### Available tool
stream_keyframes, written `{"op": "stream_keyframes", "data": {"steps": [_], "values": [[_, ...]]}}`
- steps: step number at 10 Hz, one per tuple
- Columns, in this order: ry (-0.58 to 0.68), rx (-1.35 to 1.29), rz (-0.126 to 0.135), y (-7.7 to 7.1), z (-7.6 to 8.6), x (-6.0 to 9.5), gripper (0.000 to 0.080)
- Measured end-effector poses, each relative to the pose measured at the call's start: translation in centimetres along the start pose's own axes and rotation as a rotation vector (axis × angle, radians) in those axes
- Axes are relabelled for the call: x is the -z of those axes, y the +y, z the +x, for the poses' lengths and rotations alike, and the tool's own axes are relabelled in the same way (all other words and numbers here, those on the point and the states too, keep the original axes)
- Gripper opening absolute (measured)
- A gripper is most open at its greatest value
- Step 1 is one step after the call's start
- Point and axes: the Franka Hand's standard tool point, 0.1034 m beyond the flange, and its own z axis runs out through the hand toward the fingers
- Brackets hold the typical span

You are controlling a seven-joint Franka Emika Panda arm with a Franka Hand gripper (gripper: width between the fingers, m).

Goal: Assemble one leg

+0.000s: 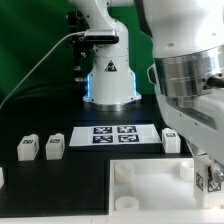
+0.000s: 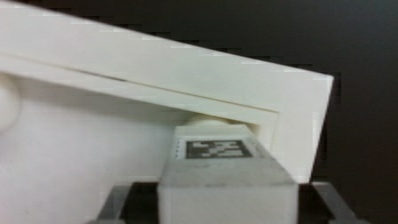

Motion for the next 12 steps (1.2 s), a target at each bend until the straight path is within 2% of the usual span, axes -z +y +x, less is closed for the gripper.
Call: {"op": "stream_keyframes", "data": {"steps": [2,3,4,5,6,8,9,11,12], "values": [[0.0,-0.071,0.002,0.0,-0.1,0.0,0.0294],[0.0,-0.046,0.002,0.0,-0.1,0.0,0.035],[0.0,-0.024,0.002,0.0,-0.1,-0.1,0.035],[0.001,-0.008,-0.002,0.0,-0.2,-0.1,0.0515],[-0.002,0.045,-0.011,0.1,-0.7,-0.1,0.0621],[0.034,0.424,-0.023,-0.1,-1.2,0.1,0.0641],[0.046,0.508,-0.022,-0.1,-1.8,0.2,0.0648],[0.045,0.683,-0.027,0.0,-1.6,0.1,0.0649],[0.055,0.844,-0.045,0.0,-1.4,0.1,0.0649]]}}
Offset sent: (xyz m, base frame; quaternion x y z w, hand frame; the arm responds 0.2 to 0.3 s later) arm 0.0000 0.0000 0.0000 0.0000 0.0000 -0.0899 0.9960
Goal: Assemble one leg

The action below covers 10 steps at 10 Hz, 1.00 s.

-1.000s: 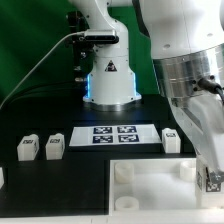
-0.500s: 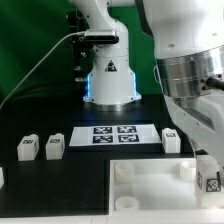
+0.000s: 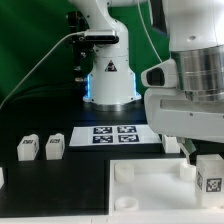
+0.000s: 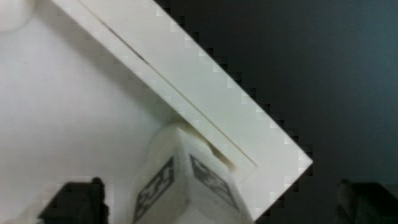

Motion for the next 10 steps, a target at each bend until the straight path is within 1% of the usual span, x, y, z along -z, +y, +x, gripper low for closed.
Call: {"op": "stream_keyframes", "data": {"steps": [1,3,4,5,7,8,9,10], "values": [[0.014,0.162,-0.028,0.1,0.2,-0.1,0.0649],[0.026,0.447,-0.049,-0.1,0.6,0.0,0.0649],[0.024,0.583,-0.052,0.0,0.7,0.0,0.0649],[0.021,0.701,-0.054,0.4,1.1,0.0,0.0649],[0.021,0.695,-0.053,0.4,1.1,0.0,0.0649],[0.021,0.695,-0.053,0.4,1.1,0.0,0.0527],[0.02,0.691,-0.053,0.4,1.1,0.0,0.0377],[0.022,0.647,-0.054,0.6,1.3,0.0,0.0297]]}}
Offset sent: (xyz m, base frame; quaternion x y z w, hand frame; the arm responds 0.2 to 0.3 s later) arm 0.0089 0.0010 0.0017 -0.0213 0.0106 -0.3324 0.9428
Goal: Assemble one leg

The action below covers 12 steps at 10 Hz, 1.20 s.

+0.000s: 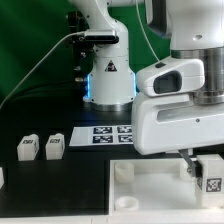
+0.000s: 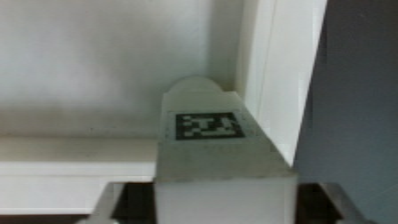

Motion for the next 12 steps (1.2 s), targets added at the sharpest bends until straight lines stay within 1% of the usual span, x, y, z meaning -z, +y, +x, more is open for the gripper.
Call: {"op": "stream_keyframes", "data": {"steps": [2,3,7,9,10,12], "values": [[0.0,-0.096,0.0,0.17,0.02,0.0,0.0296],[0.0,-0.226,-0.001,0.27,0.03,0.01,0.0296],[-0.03,-0.897,0.036,0.63,-0.15,-0.01,0.0296],[-0.065,-1.221,0.075,0.75,-0.22,-0.05,0.0297],[-0.082,-1.367,0.087,0.58,-0.28,-0.09,0.0297],[-0.093,-1.516,0.085,0.37,-0.3,-0.1,0.0297]]}}
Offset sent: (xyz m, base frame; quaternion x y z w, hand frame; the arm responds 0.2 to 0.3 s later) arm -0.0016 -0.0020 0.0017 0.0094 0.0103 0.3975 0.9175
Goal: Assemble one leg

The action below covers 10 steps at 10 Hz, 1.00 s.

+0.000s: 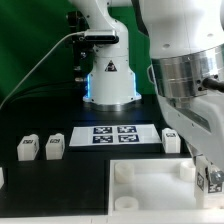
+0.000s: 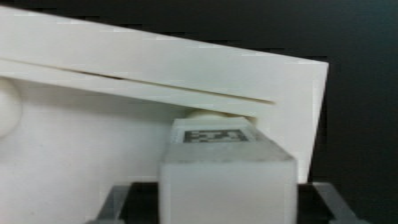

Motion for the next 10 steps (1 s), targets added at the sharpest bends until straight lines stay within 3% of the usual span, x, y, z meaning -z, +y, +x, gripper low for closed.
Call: {"op": "stream_keyframes", "data": {"steps": [6,9,10], "values": [[-0.005,-0.476,0.013,-0.26,0.21,0.22,0.0297],[0.004,-0.474,0.012,-0.22,0.34,0.26,0.0298],[0.005,-0.472,0.01,-0.14,0.28,0.15,0.0377]]}}
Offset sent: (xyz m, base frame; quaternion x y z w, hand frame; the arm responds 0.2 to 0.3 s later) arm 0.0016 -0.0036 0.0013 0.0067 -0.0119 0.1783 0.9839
